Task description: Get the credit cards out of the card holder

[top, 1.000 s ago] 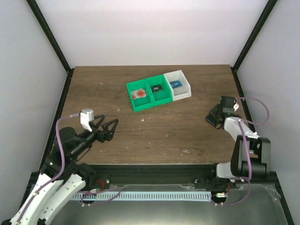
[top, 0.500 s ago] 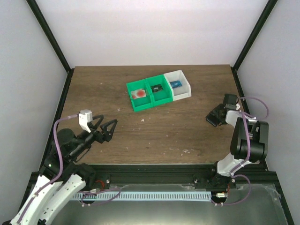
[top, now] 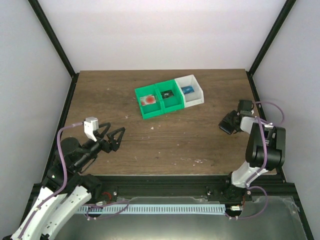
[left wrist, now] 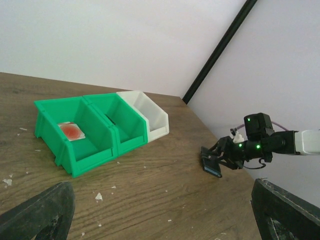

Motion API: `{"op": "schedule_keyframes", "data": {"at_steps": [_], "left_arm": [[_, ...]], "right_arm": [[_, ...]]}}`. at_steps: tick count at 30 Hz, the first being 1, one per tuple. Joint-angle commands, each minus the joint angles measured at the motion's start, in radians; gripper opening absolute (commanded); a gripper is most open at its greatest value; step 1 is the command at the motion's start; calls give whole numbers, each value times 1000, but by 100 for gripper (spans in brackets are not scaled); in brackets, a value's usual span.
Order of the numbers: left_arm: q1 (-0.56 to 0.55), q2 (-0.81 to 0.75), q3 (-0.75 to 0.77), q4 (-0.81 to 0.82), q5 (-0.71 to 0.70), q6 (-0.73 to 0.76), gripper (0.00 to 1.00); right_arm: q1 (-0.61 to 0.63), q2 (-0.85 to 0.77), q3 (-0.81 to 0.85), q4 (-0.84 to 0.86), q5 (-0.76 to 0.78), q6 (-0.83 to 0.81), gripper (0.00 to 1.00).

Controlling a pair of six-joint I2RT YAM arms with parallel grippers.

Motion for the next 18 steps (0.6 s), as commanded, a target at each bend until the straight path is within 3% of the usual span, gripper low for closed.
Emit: {"op": "schedule_keyframes", "data": {"at_steps": [1, 18], "left_arm": [[-3, 1, -9, 17, -9, 12, 98], [-2, 39, -13, 24, -7, 14, 97]], "right_arm": [[81, 88, 4, -23, -107, -34, 52], [492, 34, -75, -27, -134, -7, 50]]}}
